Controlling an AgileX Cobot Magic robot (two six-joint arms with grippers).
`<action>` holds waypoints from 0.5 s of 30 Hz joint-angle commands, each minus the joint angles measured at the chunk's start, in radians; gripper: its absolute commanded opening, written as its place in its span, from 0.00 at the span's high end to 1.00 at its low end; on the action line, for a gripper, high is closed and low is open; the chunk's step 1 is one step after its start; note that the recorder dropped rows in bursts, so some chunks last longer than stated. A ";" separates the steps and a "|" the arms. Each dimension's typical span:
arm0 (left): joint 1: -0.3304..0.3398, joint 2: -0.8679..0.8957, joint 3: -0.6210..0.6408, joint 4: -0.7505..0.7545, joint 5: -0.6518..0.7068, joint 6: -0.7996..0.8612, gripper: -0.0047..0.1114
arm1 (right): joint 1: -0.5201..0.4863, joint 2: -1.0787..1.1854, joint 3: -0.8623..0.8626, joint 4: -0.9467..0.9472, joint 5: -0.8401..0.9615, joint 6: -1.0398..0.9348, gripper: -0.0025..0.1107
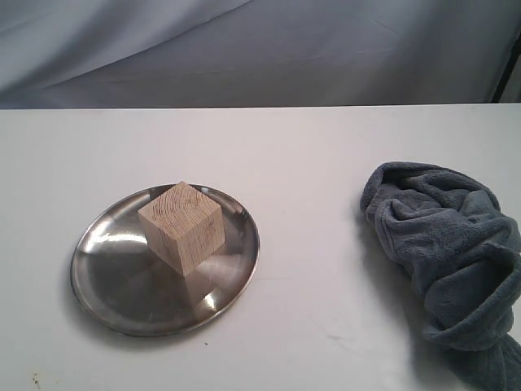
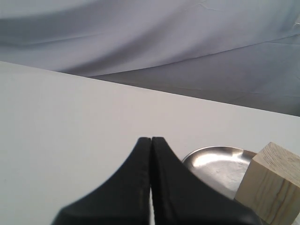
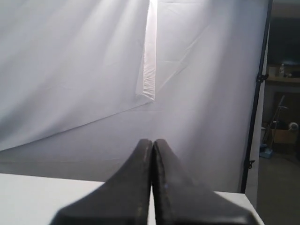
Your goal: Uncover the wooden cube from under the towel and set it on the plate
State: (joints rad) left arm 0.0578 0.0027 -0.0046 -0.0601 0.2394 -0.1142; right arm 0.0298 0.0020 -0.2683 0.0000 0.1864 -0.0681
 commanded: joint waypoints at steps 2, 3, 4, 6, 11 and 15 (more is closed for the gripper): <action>0.002 -0.003 0.005 -0.005 -0.008 -0.005 0.96 | -0.009 -0.002 0.103 0.000 -0.153 0.001 0.98; 0.002 -0.003 0.005 -0.005 -0.008 -0.005 0.96 | -0.009 -0.002 0.128 0.000 -0.186 0.001 0.98; 0.002 -0.003 0.005 -0.005 -0.008 -0.005 0.96 | -0.009 -0.002 0.153 0.000 -0.214 0.001 0.98; 0.002 -0.003 0.005 -0.005 -0.008 -0.005 0.96 | -0.009 -0.002 0.200 0.000 -0.254 -0.014 0.98; 0.002 -0.003 0.005 -0.005 -0.008 -0.005 0.96 | -0.009 -0.002 0.268 0.000 -0.288 -0.057 0.98; 0.002 -0.003 0.005 -0.005 -0.008 -0.005 0.96 | -0.009 -0.002 0.268 0.000 -0.164 -0.069 0.98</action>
State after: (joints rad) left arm 0.0578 0.0027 -0.0046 -0.0601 0.2394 -0.1142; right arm 0.0298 0.0038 -0.0058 0.0000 -0.0305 -0.1200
